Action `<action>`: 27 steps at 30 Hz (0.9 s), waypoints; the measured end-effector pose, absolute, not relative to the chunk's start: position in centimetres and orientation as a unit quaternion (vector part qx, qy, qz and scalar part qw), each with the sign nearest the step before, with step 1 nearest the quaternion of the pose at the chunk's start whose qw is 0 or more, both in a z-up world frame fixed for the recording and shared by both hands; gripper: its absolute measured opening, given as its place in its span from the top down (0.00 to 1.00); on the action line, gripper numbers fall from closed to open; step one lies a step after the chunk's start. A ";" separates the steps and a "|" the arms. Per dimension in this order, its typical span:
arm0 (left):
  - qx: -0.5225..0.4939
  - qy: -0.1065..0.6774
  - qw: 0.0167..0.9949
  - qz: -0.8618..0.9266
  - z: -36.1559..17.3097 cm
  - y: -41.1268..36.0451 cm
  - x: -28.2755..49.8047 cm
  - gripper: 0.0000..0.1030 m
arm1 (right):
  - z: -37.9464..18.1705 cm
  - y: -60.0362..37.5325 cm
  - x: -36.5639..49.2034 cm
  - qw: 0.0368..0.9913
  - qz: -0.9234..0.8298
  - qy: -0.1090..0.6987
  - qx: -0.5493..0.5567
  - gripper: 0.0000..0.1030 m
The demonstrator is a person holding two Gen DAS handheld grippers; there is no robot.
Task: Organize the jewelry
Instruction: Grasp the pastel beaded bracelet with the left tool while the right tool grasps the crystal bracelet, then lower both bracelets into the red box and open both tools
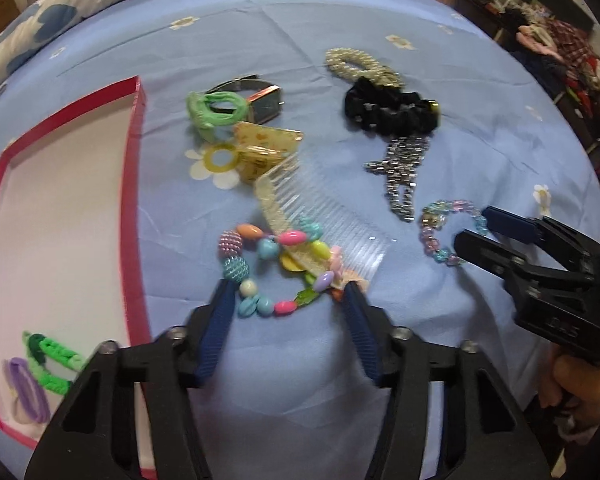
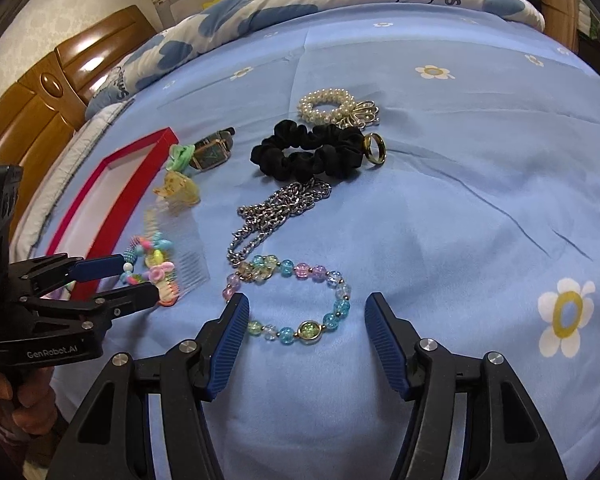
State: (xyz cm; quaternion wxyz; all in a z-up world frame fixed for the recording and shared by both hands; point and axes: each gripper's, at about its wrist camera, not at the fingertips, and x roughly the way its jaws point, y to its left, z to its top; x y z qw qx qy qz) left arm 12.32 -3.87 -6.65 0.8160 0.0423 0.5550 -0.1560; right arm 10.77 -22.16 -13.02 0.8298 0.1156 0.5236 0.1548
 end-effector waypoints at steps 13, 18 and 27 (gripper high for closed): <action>0.021 0.535 0.827 -0.174 -4.7 -3.2 10.9 0.88 | -11.2 -23.9 9.8 0.843 0.136 0.503 0.135 0.93; 0.000 0.515 0.838 -0.178 -2.3 -2.4 10.0 0.88 | -8.8 -23.9 9.6 0.851 0.147 0.481 0.149 0.93; -0.032 0.484 0.858 -0.169 1.1 -0.1 9.2 0.88 | -4.5 -22.6 9.6 0.864 0.175 0.445 0.157 0.93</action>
